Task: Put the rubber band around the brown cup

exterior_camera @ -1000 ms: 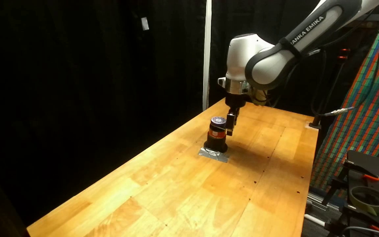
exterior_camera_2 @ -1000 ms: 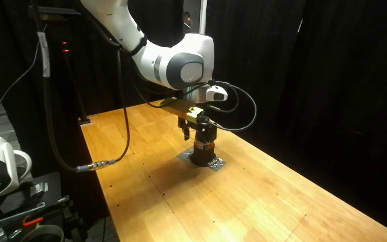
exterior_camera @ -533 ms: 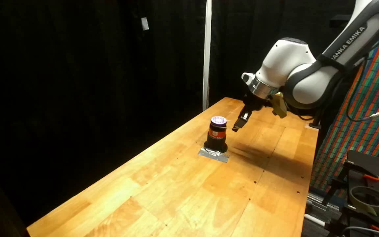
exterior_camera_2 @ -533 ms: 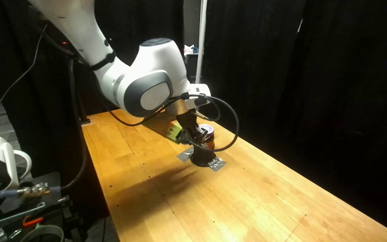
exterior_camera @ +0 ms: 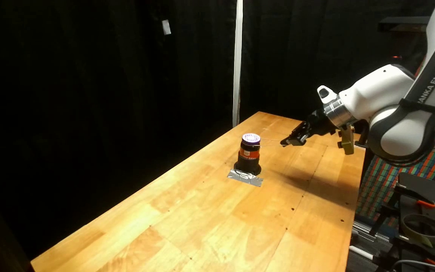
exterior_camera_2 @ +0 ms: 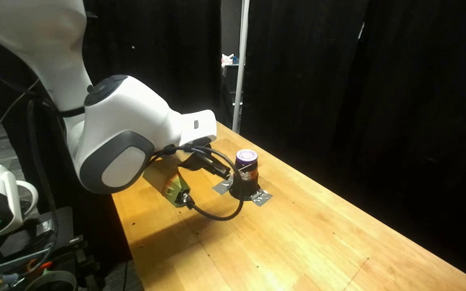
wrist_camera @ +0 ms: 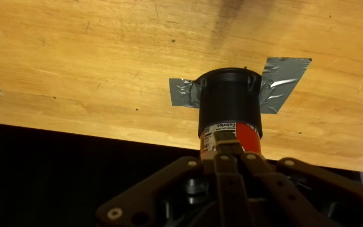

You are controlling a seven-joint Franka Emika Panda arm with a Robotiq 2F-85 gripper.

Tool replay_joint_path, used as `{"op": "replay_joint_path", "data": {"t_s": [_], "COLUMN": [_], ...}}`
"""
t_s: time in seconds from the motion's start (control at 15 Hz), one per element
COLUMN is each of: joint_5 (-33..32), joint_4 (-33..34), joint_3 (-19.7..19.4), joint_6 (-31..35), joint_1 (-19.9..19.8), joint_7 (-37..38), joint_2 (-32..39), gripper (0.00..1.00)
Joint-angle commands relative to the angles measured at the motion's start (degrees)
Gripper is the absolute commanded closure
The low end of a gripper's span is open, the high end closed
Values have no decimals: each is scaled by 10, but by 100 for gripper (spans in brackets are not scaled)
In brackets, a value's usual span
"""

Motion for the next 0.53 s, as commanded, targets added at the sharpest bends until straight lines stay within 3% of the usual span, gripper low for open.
{"op": "replay_joint_path", "data": {"t_s": [0.0,0.33,0.4,0.47], "joint_5": [67,140,160,167], "joint_4": [-18,3,35,45], "joint_3": [24,53,55,21], "joint_6": [157,362,290,295], "joint_1": [11,31,38,79], "joint_7": [-8,-1,-16,3], "joint_2": [58,185,139,156], "gripper": [97,97,98,98]}}
